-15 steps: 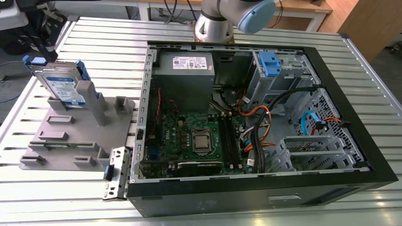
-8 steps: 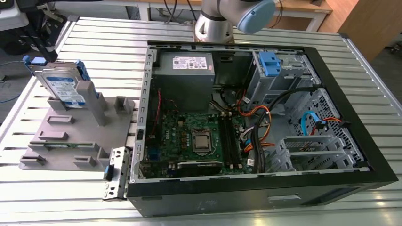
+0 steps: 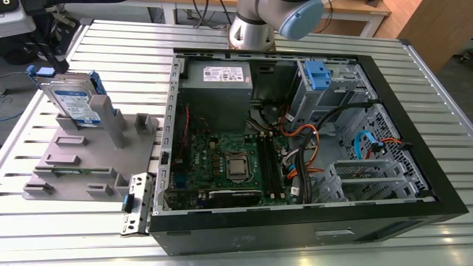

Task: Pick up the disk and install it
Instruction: 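Reach for the disk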

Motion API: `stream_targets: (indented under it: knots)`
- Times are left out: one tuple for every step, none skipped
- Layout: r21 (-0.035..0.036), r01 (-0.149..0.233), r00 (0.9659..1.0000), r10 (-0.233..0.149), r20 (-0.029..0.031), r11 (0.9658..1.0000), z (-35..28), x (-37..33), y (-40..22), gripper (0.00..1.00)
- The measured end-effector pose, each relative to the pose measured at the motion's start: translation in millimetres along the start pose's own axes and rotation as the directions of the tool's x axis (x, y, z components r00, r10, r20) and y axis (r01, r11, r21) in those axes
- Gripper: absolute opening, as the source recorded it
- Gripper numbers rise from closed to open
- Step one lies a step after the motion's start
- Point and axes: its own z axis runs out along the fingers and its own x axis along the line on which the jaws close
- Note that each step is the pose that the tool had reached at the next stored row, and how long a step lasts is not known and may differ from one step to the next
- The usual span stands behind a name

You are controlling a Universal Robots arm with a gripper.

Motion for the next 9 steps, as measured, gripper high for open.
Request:
stream_targets:
  knots:
    - [0.0001,0.0,1.0,0.0,-0.0001,1.0,0.5,0.3,0.4,0.11]
    - [0.0001,0.0,1.0,0.0,-0.0001,1.0,0.9,0.9,0.8,0.11]
    - [0.0002,0.0,1.0,0.0,-0.0003,1.0,1.3,1.9,1.3,0.11]
    - [0.0002,0.0,1.0,0.0,-0.0002,1.0,1.7,3.1,1.7,0.11]
    - [0.0002,0.0,1.0,0.0,-0.0002,1.0,2.1,4.4,2.2,0.11]
    - [0.0001,0.0,1.0,0.0,-0.0001,1.0,2.6,5.9,2.7,0.11]
    - [0.0,0.0,1.0,0.0,0.0,1.0,3.1,7.2,3.3,0.11]
    - [-0.0001,0.0,1.0,0.0,0.0002,1.0,3.7,8.3,4.1,0.11]
    - [0.0,0.0,1.0,0.0,0.0001,1.0,4.1,9.1,4.7,0.11]
